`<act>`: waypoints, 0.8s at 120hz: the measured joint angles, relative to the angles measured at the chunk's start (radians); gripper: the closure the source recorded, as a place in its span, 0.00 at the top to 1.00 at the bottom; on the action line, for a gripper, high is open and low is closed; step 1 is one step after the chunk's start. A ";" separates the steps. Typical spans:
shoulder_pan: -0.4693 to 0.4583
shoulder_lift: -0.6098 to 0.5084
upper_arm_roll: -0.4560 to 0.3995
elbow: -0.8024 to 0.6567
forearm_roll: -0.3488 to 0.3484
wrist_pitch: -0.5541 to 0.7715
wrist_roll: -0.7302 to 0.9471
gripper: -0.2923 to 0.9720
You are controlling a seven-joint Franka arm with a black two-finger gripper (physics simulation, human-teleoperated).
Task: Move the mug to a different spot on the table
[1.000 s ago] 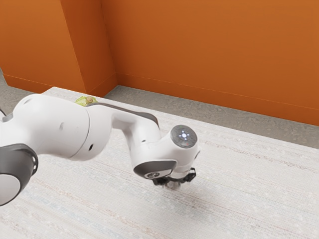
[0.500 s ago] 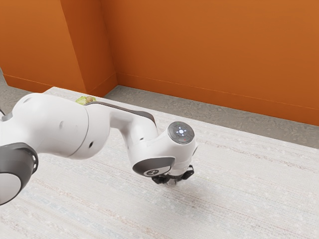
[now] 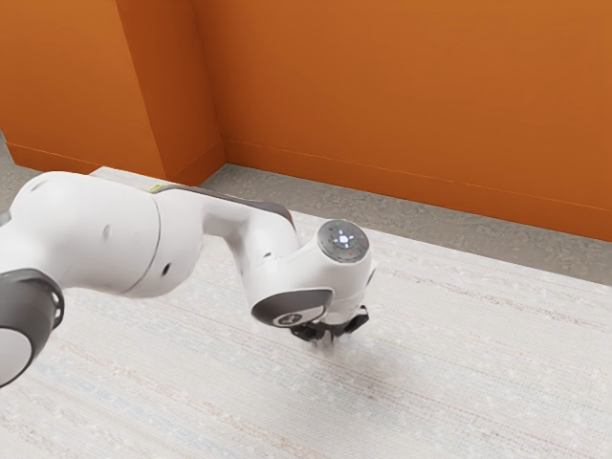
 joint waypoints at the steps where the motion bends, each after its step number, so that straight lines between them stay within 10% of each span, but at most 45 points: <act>1: 0.000 -0.002 0.002 0.000 0.000 0.000 0.000 0.25; 96: 0.013 -0.040 0.111 -0.010 0.007 -0.171 -0.185 0.21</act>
